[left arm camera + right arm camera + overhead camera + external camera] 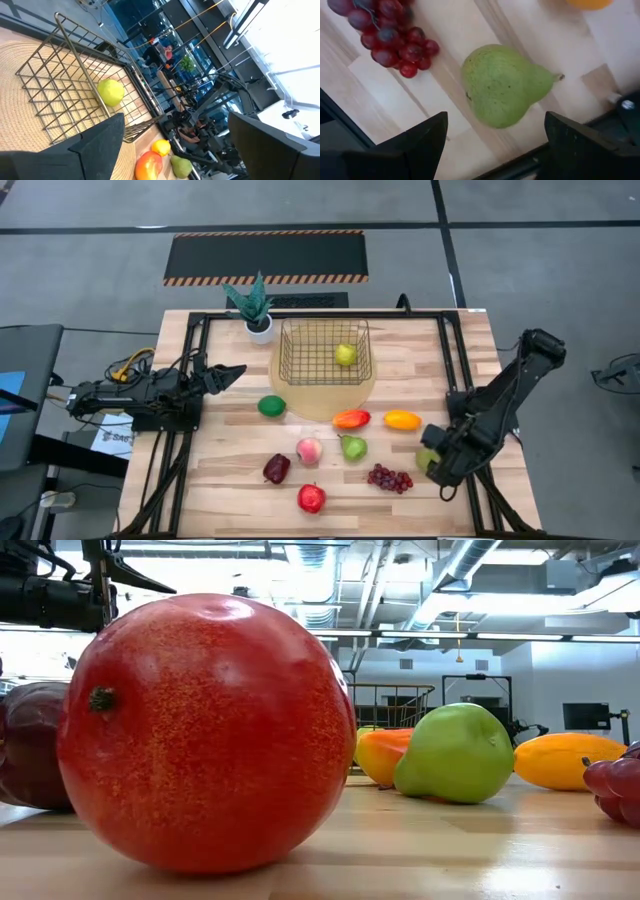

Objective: Build produce basket
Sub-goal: Put the right green pear into the wire basket

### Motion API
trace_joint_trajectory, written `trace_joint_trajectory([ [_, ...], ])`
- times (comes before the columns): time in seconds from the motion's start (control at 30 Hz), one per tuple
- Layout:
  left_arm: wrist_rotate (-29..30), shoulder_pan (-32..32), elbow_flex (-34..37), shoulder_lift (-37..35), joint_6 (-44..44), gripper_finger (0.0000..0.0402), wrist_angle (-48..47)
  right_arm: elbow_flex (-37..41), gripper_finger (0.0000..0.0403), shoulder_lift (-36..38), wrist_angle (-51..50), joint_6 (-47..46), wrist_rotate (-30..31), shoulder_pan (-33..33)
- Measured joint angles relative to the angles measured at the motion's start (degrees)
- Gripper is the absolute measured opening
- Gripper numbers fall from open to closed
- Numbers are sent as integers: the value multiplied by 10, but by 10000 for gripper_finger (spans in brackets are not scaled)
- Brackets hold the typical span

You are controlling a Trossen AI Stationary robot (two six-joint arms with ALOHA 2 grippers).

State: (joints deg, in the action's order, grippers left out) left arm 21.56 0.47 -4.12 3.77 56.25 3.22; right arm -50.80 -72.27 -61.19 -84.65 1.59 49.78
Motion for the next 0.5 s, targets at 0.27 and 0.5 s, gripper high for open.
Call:
trace_joint_trajectory([
  [0.27, 1, 0, 0, 0, 1, 341, -3, 97, 351, -1, 117, 5, -2, 0],
  [0.5, 2, 0, 0, 0, 5, 341, -11, 127, 351, 2, 145, 9, 20, -1],
])
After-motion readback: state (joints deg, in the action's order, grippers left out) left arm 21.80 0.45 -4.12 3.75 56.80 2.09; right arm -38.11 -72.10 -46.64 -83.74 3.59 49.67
